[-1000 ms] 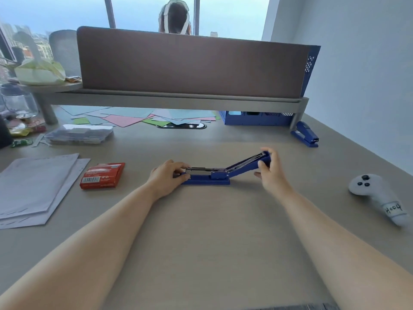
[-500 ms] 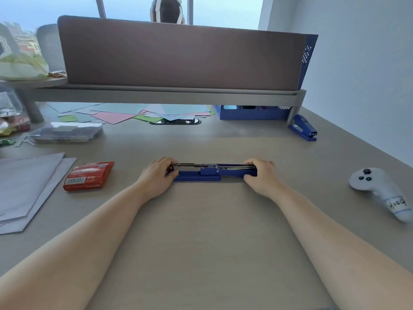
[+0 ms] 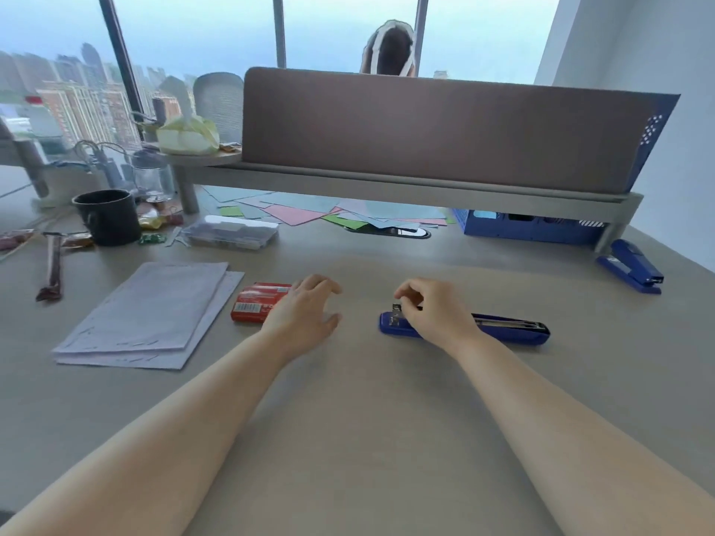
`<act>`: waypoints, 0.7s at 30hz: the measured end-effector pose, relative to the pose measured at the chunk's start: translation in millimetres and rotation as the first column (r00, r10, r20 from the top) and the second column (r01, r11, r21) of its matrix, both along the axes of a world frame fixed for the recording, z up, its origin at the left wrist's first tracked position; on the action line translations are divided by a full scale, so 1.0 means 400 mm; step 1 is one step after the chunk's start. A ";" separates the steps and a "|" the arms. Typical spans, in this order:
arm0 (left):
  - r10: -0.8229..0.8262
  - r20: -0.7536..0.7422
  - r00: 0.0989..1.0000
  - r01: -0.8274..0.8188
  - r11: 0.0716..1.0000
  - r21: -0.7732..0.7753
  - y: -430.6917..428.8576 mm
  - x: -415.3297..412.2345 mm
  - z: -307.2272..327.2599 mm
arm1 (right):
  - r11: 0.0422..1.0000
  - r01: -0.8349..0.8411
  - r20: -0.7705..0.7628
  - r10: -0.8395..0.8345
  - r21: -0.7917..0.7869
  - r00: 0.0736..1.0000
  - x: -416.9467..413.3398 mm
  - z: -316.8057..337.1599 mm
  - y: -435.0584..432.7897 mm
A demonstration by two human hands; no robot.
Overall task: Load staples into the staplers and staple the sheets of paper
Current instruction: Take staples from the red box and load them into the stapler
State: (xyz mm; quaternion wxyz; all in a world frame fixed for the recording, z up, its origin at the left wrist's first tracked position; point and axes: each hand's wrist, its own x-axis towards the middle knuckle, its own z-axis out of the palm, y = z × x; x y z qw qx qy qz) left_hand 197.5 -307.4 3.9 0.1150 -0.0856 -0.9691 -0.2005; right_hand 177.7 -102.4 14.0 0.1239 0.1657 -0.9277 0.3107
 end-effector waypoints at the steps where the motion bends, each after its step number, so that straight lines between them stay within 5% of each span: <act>1: 0.063 0.012 0.998 -0.062 0.995 -0.084 -0.039 0.003 0.001 | 1.000 -0.009 -0.007 0.009 0.013 1.000 0.000 0.002 -0.017; 5: 0.234 0.245 0.941 -0.178 0.957 -0.230 -0.150 0.001 -0.007 | 0.997 -0.065 -0.014 0.065 0.035 0.998 -0.012 0.005 -0.080; 12: 0.000 0.361 0.933 0.084 0.972 -0.218 -0.204 -0.084 0.059 | 0.976 -0.215 0.034 0.214 0.035 0.976 -0.109 0.021 -0.168; 21: 0.018 -0.094 0.995 -0.006 0.993 0.119 -0.065 -0.100 0.038 | 0.970 -0.231 0.058 0.235 -0.080 0.970 -0.166 0.048 -0.173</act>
